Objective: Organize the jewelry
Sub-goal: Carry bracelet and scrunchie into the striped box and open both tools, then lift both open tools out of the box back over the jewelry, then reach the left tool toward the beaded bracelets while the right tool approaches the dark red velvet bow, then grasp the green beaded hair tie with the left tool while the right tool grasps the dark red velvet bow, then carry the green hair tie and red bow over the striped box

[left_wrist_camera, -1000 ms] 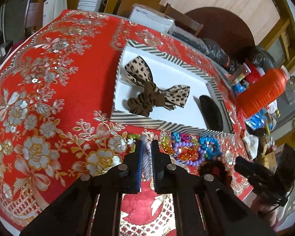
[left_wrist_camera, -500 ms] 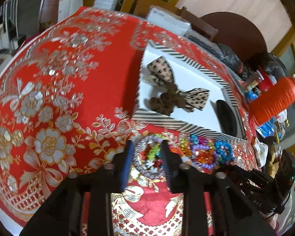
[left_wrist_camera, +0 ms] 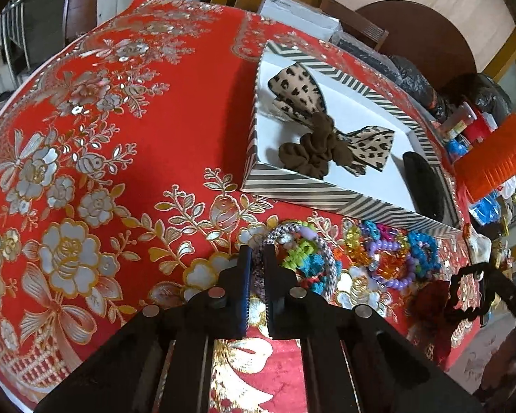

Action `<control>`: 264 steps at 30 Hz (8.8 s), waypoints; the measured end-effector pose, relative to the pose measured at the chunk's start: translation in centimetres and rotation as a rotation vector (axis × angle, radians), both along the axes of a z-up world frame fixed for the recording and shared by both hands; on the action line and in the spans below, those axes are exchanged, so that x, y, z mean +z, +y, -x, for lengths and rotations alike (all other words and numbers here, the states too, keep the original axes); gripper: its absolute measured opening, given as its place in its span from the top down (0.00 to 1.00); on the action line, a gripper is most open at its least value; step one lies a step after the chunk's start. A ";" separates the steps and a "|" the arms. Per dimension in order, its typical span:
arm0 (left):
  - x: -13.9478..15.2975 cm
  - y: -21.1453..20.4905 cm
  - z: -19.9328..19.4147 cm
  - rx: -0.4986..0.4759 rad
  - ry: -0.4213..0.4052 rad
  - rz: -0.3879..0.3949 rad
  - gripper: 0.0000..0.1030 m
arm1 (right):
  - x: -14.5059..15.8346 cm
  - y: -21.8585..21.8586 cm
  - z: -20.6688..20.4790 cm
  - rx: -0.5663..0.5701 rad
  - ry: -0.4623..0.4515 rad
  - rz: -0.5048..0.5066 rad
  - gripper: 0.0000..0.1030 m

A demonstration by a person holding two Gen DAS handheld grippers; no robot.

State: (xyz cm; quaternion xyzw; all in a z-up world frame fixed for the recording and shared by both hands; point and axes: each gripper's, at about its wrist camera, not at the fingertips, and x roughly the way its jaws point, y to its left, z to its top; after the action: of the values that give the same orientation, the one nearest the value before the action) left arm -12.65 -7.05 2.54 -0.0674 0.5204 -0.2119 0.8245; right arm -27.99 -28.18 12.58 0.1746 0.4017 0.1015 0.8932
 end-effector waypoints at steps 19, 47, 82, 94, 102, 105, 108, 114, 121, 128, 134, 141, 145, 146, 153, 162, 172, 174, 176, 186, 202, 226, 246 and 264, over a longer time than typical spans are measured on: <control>9.1 -3.7 0.1 -0.072 -0.226 0.027 0.93 | 4.8 -3.0 -1.3 -0.092 -0.106 0.083 0.93; 5.5 -12.1 -11.9 -0.065 -0.256 -0.133 0.93 | -1.3 -0.1 -15.3 0.003 0.087 0.130 0.93; 8.2 -10.2 -5.3 -0.024 -0.311 -0.137 0.73 | 0.9 -1.0 -9.1 -0.133 0.094 0.181 0.48; 9.1 -9.4 2.7 -0.036 -0.399 -0.182 0.73 | 2.8 -0.4 -2.5 -0.214 0.024 0.184 0.42; 9.4 -9.2 5.9 -0.035 -0.441 -0.207 0.73 | 3.9 0.4 -0.1 -0.225 -0.011 0.204 0.39; 9.4 -8.8 6.4 -0.038 -0.413 -0.181 0.73 | 4.2 0.7 0.7 -0.226 -0.023 0.202 0.38; 9.5 -8.7 7.0 -0.033 -0.427 -0.194 0.73 | 4.5 1.0 1.1 -0.223 -0.034 0.207 0.38; 9.4 -8.3 7.7 -0.023 -0.425 -0.201 0.73 | 4.9 1.5 1.7 -0.212 -0.041 0.218 0.37; 9.7 -8.3 8.1 -0.025 -0.438 -0.210 0.73 | 5.1 2.0 2.0 -0.200 -0.045 0.230 0.37; 9.8 -8.3 8.3 -0.033 -0.429 -0.206 0.73 | 5.3 2.1 2.1 -0.196 -0.047 0.234 0.37; 9.8 -8.5 8.4 -0.034 -0.433 -0.209 0.73 | 5.3 2.2 2.0 -0.196 -0.048 0.237 0.36; 9.7 -8.5 8.3 -0.031 -0.426 -0.211 0.73 | 5.2 2.2 2.1 -0.198 -0.042 0.237 0.36; 9.6 -8.0 7.7 -0.038 -0.398 -0.186 0.73 | 5.0 1.8 2.2 -0.201 -0.033 0.231 0.35; 9.6 -7.6 7.4 -0.036 -0.384 -0.169 0.73 | 4.9 1.4 2.2 -0.204 -0.029 0.231 0.34; 8.6 -3.6 4.8 0.015 -0.243 -0.041 0.72 | 3.2 -1.3 2.7 -0.252 0.018 0.211 0.33; 3.5 -1.3 3.0 0.044 -0.092 -0.054 0.67 | -2.0 -2.4 3.2 -0.221 0.138 0.173 0.33; 0.4 -3.6 1.8 -0.005 -0.079 -0.138 0.65 | -4.7 -0.8 2.6 -0.140 0.178 0.166 0.33; 0.3 -3.8 1.5 -0.008 -0.085 -0.137 0.63 | -5.0 -0.4 2.3 -0.121 0.188 0.171 0.33; 0.3 -4.0 1.3 -0.011 -0.090 -0.136 0.63 | -5.3 0.3 2.0 -0.098 0.191 0.182 0.33; -0.1 -5.4 1.1 -0.074 -0.127 -0.159 0.60 | -6.7 1.7 1.6 -0.060 0.188 0.266 0.79; 5.1 -3.5 2.6 -0.064 -0.195 -0.028 0.85 | -2.6 -1.9 3.5 -0.158 0.073 0.176 0.82; 10.6 -12.4 -1.7 -0.186 -0.326 -0.055 0.85 | 1.6 -6.5 -2.0 -0.234 0.005 0.197 0.82; 8.0 -18.0 -8.6 -0.185 -0.318 -0.120 0.85 | 0.7 -9.7 -13.8 -0.225 0.051 0.237 0.82; 1.7 -21.1 -13.6 -0.170 -0.157 -0.114 0.84 | -5.7 -11.2 -22.7 -0.231 0.178 0.293 0.82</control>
State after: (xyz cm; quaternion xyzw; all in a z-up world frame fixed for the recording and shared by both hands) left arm 0.93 -28.18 4.25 0.0408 0.4693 -0.2559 0.8442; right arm -5.30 -39.37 6.84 0.0960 0.4670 -0.0769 0.8757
